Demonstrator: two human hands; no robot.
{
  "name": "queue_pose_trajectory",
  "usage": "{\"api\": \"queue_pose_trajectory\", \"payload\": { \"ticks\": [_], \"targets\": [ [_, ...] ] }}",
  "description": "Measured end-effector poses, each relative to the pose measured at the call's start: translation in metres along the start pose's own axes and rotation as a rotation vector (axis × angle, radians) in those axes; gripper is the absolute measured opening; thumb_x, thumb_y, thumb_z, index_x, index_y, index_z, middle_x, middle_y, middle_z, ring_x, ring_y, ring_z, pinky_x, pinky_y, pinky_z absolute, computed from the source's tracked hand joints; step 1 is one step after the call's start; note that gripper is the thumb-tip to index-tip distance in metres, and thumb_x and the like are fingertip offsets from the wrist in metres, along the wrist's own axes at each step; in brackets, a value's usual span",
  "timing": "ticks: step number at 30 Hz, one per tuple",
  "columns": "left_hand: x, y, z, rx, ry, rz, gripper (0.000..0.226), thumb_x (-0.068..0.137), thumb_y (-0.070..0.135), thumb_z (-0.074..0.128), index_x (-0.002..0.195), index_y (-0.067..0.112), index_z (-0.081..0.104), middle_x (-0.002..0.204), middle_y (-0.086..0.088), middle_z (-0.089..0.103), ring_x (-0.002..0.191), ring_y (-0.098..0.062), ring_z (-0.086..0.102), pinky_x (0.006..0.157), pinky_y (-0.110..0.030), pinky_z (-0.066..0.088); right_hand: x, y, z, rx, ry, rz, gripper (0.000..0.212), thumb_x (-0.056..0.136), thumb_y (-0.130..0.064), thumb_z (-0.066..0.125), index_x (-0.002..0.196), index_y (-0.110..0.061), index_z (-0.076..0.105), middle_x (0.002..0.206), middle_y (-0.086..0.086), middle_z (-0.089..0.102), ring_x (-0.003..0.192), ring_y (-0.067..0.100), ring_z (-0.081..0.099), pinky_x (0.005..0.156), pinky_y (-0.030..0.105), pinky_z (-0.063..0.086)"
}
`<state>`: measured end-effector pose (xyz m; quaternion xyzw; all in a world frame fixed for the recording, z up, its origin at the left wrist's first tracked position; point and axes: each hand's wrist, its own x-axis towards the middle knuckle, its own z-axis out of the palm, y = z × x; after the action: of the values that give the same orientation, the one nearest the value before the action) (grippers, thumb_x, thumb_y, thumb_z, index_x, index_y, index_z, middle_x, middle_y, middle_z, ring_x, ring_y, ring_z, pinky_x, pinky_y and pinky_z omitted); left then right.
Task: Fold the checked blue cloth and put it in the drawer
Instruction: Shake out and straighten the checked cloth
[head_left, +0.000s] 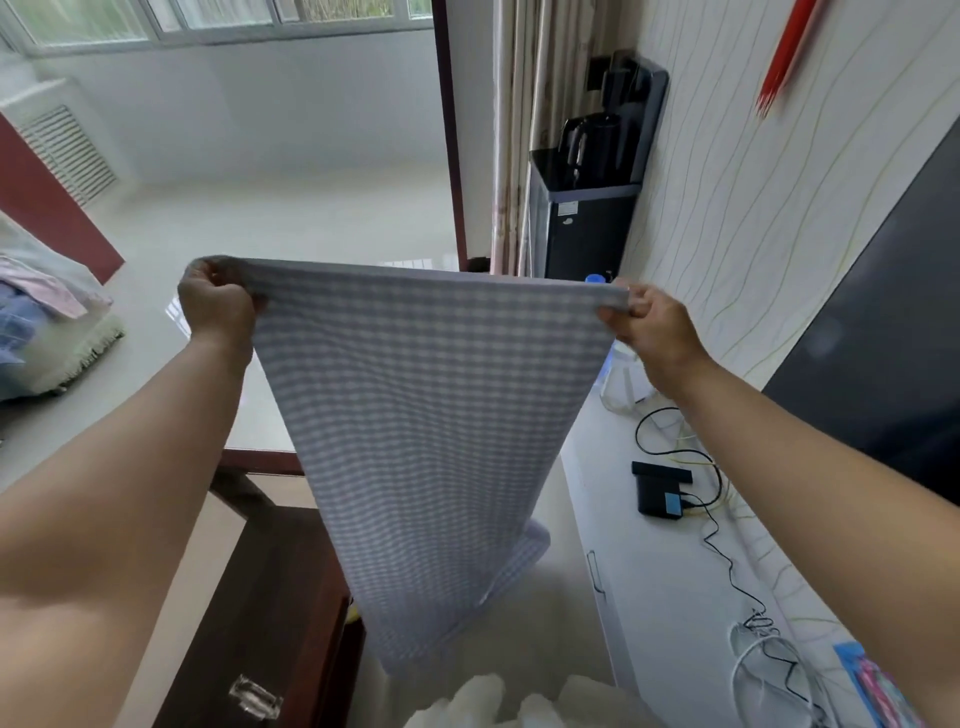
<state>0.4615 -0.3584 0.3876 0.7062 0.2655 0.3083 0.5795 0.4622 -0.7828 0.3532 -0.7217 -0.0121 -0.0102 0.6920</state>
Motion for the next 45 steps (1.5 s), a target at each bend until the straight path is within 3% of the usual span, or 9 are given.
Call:
{"api": "queue_pose_trajectory", "payload": {
  "ticks": [9,14,19,22,27,31,35,40,45],
  "targets": [
    [-0.041,-0.004,-0.010,0.315,0.150,0.491,0.022,0.094,0.009,0.038,0.099,0.004,0.058,0.090,-0.013,0.059,0.082,-0.023,0.053,0.072,-0.022,0.032,0.012,-0.018,-0.016,-0.170,0.336,-0.273,0.016,0.092,-0.019,0.059,0.076,-0.019,0.058,0.069,-0.007,0.056,0.063,-0.003,0.051,0.062,0.014,0.042],
    [-0.051,-0.053,-0.023,0.391,-0.085,0.015,0.036,0.077,-0.009,0.039,0.096,0.007,0.064,0.095,-0.020,0.065,0.081,-0.036,0.061,0.073,-0.049,0.057,0.007,0.007,-0.010,-0.415,0.071,0.011,0.012,0.091,-0.018,0.062,0.082,-0.010,0.063,0.079,0.008,0.062,0.075,0.019,0.057,0.074,0.037,0.053],
    [-0.046,-0.040,-0.015,0.154,-0.141,0.019,0.032,0.078,-0.012,0.038,0.084,0.015,0.055,0.084,-0.001,0.055,0.087,-0.033,0.061,0.060,-0.038,0.060,0.002,-0.011,-0.002,-0.283,0.268,-0.123,0.010,0.096,-0.017,0.052,0.097,-0.010,0.059,0.080,-0.005,0.058,0.072,0.009,0.053,0.056,0.008,0.043],
    [-0.039,-0.021,-0.004,0.240,-0.260,0.081,0.016,0.092,0.002,0.030,0.095,0.008,0.045,0.080,0.001,0.046,0.072,-0.020,0.051,0.046,-0.029,0.054,0.004,-0.022,0.007,-0.500,0.252,-0.154,0.017,0.100,-0.020,0.037,0.097,-0.011,0.051,0.089,0.004,0.054,0.082,0.019,0.049,0.060,0.024,0.038],
    [-0.022,-0.016,-0.002,0.432,-0.261,0.142,0.025,0.092,0.012,0.030,0.102,-0.001,0.050,0.097,-0.018,0.056,0.093,-0.034,0.052,0.075,-0.034,0.038,-0.014,-0.039,0.030,-0.738,-0.044,-0.120,0.055,0.086,-0.066,0.029,0.107,-0.019,0.047,0.093,0.000,0.056,0.089,0.022,0.053,0.076,0.033,0.035],
    [-0.002,-0.005,-0.016,0.405,-0.593,0.080,0.053,0.076,0.068,0.038,0.065,0.017,0.037,0.061,-0.001,0.036,0.056,-0.022,0.044,0.048,-0.025,0.031,-0.027,-0.045,0.040,-1.240,-0.465,-0.137,0.090,0.061,-0.082,0.053,0.132,-0.032,0.029,0.107,-0.013,0.046,0.095,0.015,0.051,0.085,0.038,0.041],
    [-0.005,-0.013,-0.017,0.775,-0.730,0.344,0.038,0.084,0.041,0.066,0.094,0.013,0.042,0.074,0.002,0.044,0.066,-0.013,0.040,0.056,-0.028,0.034,-0.012,-0.015,0.043,-1.669,-0.438,-0.147,0.030,0.083,-0.060,0.048,0.099,-0.035,0.050,0.090,-0.009,0.062,0.086,0.020,0.061,0.069,0.032,0.042],
    [0.001,-0.009,-0.012,0.814,-1.052,0.212,0.103,0.036,0.084,0.069,0.112,0.023,0.034,0.094,0.003,0.046,0.080,-0.012,0.048,0.068,-0.031,0.045,0.016,-0.018,0.051,-1.550,-0.405,0.171,0.027,0.090,-0.049,0.041,0.093,-0.033,0.062,0.086,-0.006,0.060,0.084,0.018,0.057,0.068,0.031,0.040],
    [0.026,-0.025,-0.002,0.951,-0.774,0.488,0.046,0.076,0.023,0.077,0.109,0.014,0.047,0.099,-0.010,0.062,0.086,-0.028,0.058,0.069,-0.032,0.043,0.025,-0.021,0.065,-1.602,-0.159,0.014,0.029,0.096,-0.038,0.035,0.110,-0.029,0.059,0.095,0.001,0.061,0.088,0.026,0.057,0.070,0.032,0.038]
  ]
}}
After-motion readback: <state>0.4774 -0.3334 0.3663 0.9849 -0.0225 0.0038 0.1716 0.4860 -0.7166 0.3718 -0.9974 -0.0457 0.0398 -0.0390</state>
